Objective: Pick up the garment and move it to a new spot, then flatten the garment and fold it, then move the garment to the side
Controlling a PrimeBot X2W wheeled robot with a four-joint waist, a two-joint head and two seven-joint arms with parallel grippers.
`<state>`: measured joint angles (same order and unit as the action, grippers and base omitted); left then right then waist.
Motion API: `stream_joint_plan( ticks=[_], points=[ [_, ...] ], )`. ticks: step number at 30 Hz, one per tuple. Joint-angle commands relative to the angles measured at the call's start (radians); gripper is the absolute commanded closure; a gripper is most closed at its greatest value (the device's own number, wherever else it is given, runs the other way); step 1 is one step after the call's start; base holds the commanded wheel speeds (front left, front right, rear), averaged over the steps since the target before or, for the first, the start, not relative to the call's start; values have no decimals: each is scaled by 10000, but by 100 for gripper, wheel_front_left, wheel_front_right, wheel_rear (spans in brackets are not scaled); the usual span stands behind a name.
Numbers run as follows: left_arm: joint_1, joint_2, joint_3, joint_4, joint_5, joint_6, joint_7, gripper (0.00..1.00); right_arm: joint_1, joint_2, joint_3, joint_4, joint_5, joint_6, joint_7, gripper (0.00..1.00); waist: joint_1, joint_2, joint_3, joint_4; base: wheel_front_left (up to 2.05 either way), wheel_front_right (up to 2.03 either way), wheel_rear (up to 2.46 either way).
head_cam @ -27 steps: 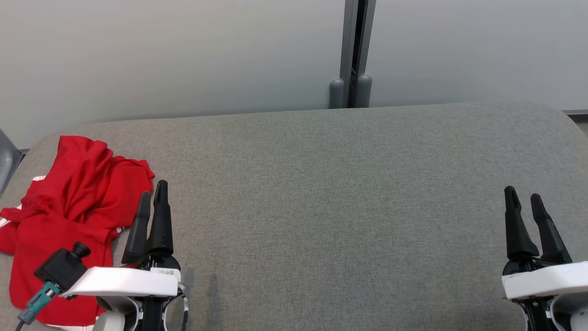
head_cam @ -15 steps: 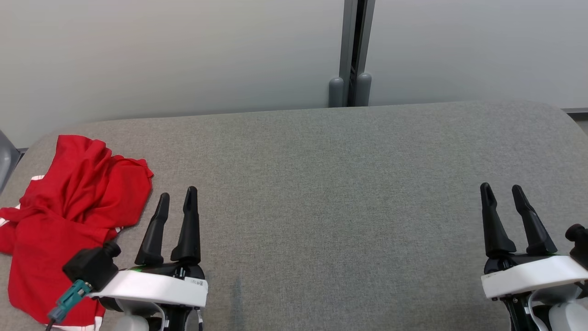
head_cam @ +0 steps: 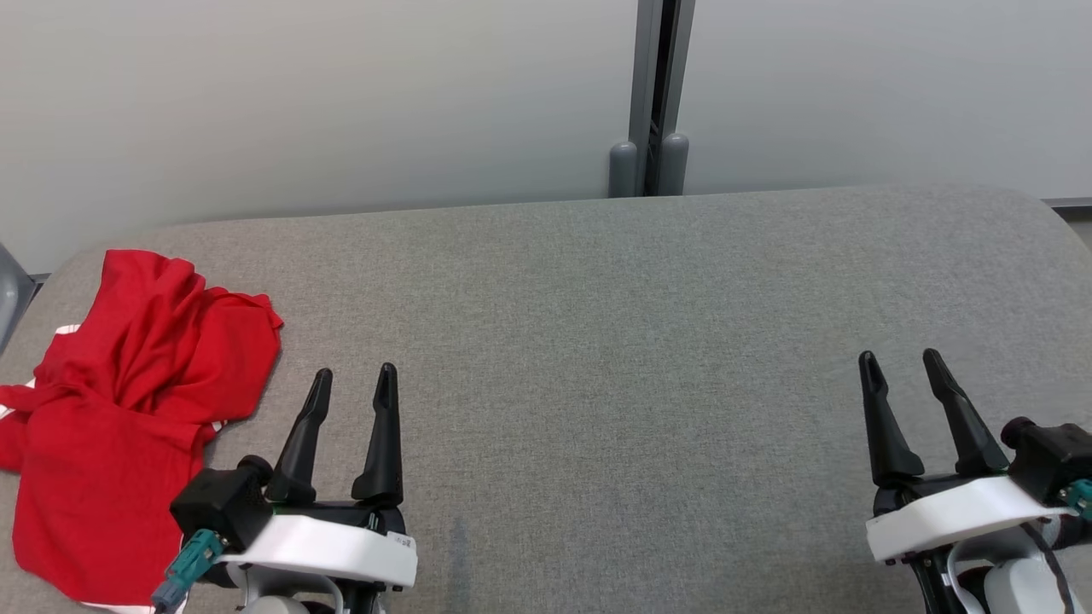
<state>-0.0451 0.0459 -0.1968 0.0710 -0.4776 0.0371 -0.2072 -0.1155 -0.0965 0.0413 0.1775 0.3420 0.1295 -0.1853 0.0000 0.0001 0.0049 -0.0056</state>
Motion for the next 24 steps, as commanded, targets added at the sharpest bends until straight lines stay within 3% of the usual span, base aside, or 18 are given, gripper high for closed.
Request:
stream_joint_plan(
  ticks=[1, 13, 24],
  points=[
    [33, 46, 20, -208, 309, 83, -93, 0, -224, -33, 77, 84, -306, 14, -117, 0, 0, -1, 2, -8, 0, 0, 0],
    [327, 54, 24, -14, 1176, 307, -253, 0, -392, 76, 271, 635, -1140, 16, -341, 0, 0, -1, 9, -63, 0, 0, 0],
    [450, 59, 188, 82, 1830, 192, -418, 0, -611, 198, 508, 1114, -1961, 19, -574, 0, 0, -1, 28, -89, 0, 0, 0]
  ],
)
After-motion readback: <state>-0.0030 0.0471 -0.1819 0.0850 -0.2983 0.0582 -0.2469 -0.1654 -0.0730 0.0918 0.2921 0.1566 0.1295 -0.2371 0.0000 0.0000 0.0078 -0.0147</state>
